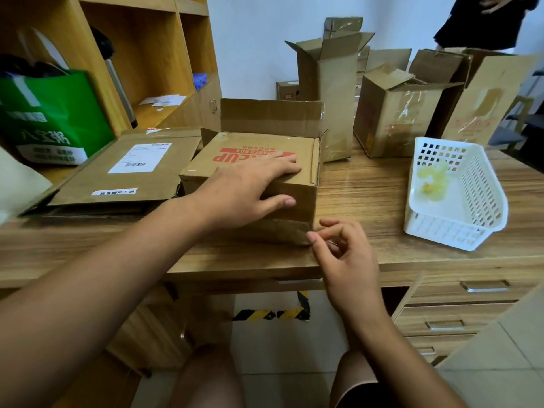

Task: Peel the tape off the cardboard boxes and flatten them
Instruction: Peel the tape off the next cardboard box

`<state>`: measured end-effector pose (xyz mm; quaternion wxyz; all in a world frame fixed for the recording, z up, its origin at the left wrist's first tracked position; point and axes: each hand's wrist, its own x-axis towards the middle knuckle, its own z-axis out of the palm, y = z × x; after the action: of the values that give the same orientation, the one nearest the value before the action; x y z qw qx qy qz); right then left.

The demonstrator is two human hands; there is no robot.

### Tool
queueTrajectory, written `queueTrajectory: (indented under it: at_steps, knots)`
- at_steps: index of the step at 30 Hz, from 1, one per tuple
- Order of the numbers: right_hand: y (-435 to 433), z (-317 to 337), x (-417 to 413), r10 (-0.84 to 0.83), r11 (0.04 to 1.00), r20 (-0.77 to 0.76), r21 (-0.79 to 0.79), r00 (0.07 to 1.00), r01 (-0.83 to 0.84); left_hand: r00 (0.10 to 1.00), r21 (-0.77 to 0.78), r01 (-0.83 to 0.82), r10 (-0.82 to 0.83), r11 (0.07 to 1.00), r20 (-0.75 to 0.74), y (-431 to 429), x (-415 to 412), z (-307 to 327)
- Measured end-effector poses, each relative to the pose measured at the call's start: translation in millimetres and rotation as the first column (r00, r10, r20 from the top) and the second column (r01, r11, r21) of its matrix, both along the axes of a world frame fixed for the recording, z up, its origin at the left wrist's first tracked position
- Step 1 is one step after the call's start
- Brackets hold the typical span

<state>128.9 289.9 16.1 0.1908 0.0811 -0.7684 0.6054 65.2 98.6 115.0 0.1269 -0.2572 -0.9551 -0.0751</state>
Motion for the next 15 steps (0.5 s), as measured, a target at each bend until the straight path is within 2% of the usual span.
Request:
queueTrajectory:
  at_steps: [4, 10, 15]
  knots:
    - [9, 4, -6, -0.031, 0.995, 0.034, -0.091, 0.999, 0.034, 0.999, -0.129, 0.028, -0.025, 0.991, 0.025, -14, 2, 10]
    - [14, 4, -1, -0.074, 0.995, -0.046, -0.07, 0.996, 0.071, 0.991, -0.085, 0.075, -0.065, 0.994, 0.121, -19, 5, 14]
    - [12, -9, 2, -0.121, 0.993, -0.192, -0.027, 0.974, 0.118, 0.992, -0.075, 0.071, -0.063, 0.995, 0.105, -13, 5, 11]
